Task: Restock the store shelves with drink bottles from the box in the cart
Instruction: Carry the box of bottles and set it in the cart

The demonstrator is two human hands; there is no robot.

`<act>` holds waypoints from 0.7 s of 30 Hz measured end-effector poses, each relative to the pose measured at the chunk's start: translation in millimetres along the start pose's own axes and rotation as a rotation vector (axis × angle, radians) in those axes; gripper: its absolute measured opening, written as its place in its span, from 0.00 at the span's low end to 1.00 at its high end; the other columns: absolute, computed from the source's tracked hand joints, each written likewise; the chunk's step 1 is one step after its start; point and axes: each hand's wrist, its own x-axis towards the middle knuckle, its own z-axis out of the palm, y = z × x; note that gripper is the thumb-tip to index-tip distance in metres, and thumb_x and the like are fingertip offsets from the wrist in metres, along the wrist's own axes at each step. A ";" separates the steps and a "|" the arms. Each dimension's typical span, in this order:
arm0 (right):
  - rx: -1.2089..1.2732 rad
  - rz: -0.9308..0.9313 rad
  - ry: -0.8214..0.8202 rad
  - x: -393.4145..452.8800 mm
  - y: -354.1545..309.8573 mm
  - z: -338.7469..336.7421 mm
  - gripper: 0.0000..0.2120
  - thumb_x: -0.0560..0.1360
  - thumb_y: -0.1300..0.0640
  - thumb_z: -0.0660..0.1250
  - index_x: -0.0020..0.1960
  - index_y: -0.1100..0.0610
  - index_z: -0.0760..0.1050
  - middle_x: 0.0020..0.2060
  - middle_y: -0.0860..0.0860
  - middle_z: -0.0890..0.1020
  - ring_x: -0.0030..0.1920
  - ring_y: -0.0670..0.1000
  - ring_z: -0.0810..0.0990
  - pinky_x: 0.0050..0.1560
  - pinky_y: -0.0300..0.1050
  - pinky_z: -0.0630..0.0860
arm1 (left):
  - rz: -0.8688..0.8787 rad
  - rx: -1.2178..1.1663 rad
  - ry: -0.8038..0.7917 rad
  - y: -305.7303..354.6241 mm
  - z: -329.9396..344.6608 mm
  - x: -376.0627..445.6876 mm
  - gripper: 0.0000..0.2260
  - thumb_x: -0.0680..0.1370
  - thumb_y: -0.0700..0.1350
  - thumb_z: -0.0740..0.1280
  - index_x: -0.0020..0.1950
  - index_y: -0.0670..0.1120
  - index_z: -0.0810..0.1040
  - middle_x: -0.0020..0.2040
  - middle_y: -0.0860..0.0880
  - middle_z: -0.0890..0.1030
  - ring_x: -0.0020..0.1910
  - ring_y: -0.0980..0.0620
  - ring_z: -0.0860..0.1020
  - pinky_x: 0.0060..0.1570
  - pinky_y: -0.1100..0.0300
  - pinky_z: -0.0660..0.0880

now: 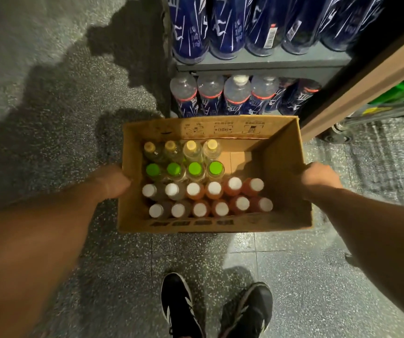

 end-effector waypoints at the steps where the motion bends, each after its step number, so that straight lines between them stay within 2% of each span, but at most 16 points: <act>1: -0.025 -0.012 0.013 0.4 1.4 -3.2 0.07 0.73 0.65 0.61 0.45 0.63 0.77 0.45 0.63 0.80 0.47 0.62 0.80 0.42 0.48 0.70 | 0.009 -0.019 -0.003 -0.8 -1.7 -0.6 0.15 0.79 0.51 0.61 0.52 0.41 0.80 0.53 0.38 0.80 0.50 0.41 0.78 0.52 0.53 0.76; 5: -0.053 -0.050 0.027 -10.1 3.4 -30.7 0.11 0.71 0.64 0.62 0.50 0.62 0.79 0.48 0.65 0.81 0.49 0.64 0.80 0.43 0.48 0.70 | 0.043 -0.031 -0.027 -0.6 -16.1 -15.9 0.13 0.80 0.46 0.60 0.51 0.39 0.80 0.53 0.37 0.81 0.50 0.41 0.78 0.52 0.54 0.75; 8: -0.047 -0.012 0.030 -32.8 11.4 -61.5 0.12 0.70 0.61 0.64 0.52 0.59 0.79 0.49 0.63 0.80 0.50 0.64 0.79 0.43 0.47 0.69 | 0.052 -0.044 -0.028 2.0 -33.1 -40.4 0.13 0.80 0.45 0.59 0.52 0.38 0.80 0.53 0.38 0.80 0.51 0.41 0.79 0.52 0.55 0.75; 12: -0.041 0.047 0.042 -79.5 28.7 -120.5 0.13 0.71 0.58 0.66 0.54 0.59 0.79 0.53 0.63 0.79 0.53 0.64 0.78 0.47 0.50 0.72 | 0.113 0.013 0.006 12.6 -75.2 -93.2 0.09 0.78 0.42 0.61 0.44 0.40 0.79 0.50 0.38 0.81 0.48 0.41 0.79 0.46 0.57 0.75; 14: -0.033 0.053 0.021 -107.2 40.3 -158.7 0.13 0.71 0.57 0.67 0.55 0.58 0.79 0.54 0.63 0.80 0.54 0.64 0.79 0.50 0.50 0.74 | 0.135 0.039 0.038 19.5 -104.2 -127.3 0.10 0.78 0.42 0.61 0.51 0.40 0.81 0.52 0.40 0.81 0.50 0.42 0.79 0.45 0.58 0.73; 16: -0.006 0.073 0.029 -140.6 48.9 -200.7 0.15 0.71 0.57 0.67 0.56 0.58 0.79 0.55 0.63 0.79 0.56 0.63 0.78 0.52 0.50 0.74 | 0.179 0.083 0.058 23.2 -136.9 -166.1 0.12 0.79 0.43 0.61 0.57 0.40 0.80 0.57 0.40 0.80 0.55 0.43 0.79 0.51 0.57 0.74; 19: 0.060 0.128 0.062 -194.4 65.8 -264.2 0.15 0.75 0.57 0.65 0.60 0.59 0.77 0.59 0.62 0.77 0.60 0.63 0.76 0.56 0.51 0.73 | 0.251 0.069 0.103 20.7 -184.7 -230.0 0.13 0.79 0.43 0.62 0.59 0.40 0.79 0.59 0.39 0.80 0.57 0.42 0.78 0.56 0.54 0.75; 21: 0.072 0.093 0.070 -237.4 83.0 -310.8 0.14 0.76 0.58 0.63 0.60 0.59 0.77 0.60 0.61 0.78 0.60 0.61 0.76 0.57 0.50 0.73 | 0.267 0.013 0.152 18.8 -214.1 -273.1 0.12 0.79 0.42 0.64 0.58 0.37 0.79 0.57 0.38 0.79 0.56 0.40 0.77 0.54 0.54 0.75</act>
